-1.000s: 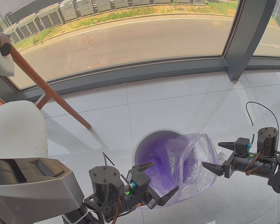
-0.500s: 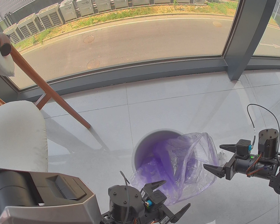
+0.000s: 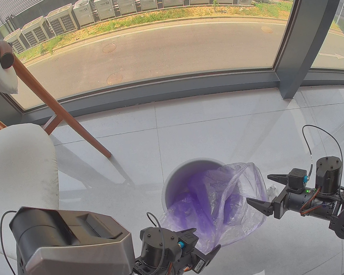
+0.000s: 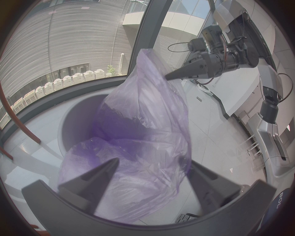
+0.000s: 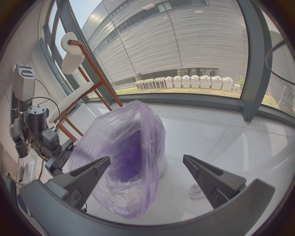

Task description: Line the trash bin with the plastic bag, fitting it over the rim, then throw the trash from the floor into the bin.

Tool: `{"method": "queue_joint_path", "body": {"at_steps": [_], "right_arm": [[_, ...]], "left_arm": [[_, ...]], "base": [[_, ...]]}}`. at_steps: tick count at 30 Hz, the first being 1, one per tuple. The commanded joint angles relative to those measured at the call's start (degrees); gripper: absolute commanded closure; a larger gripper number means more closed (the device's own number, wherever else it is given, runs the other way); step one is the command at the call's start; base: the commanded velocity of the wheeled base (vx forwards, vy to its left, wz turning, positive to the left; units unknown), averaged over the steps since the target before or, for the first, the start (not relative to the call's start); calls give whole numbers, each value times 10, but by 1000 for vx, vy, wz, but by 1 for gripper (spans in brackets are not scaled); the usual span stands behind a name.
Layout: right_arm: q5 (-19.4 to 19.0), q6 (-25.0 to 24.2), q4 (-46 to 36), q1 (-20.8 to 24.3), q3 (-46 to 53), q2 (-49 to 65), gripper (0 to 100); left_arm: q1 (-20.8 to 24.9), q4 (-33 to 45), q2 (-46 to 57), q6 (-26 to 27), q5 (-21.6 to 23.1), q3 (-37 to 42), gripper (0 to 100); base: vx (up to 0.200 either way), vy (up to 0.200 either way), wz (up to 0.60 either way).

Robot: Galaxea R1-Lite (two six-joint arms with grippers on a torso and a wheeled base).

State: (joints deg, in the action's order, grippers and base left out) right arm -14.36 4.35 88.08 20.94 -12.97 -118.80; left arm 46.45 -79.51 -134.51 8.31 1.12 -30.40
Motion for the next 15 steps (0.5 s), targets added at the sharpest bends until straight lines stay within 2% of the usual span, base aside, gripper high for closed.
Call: {"method": "queue_joint_path", "body": {"at_steps": [1,7,13,14,15], "right_arm": [[-1,0,0,3,0,1,0],[-1,-1,0,1,-7,-6,0],[-1,-19,0,-1,-45,-13,0],[-1,-22,-2,-5,-61,-21,0],[-1,-24,-3,-6,-70,-23,0]], "left_arm": [[-5,-3,-20,-3,0,-16,100],[-28,1,15,-22,-5,-70,100],[-71,39,68,-22,17,-99,100],[-87,107,107,-22,34,-100,100],[-96,142,124,-22,43,-103,100]], "base": [[0,0,0],[0,0,0],[0,0,0],[0,0,0],[0,0,0]]}}
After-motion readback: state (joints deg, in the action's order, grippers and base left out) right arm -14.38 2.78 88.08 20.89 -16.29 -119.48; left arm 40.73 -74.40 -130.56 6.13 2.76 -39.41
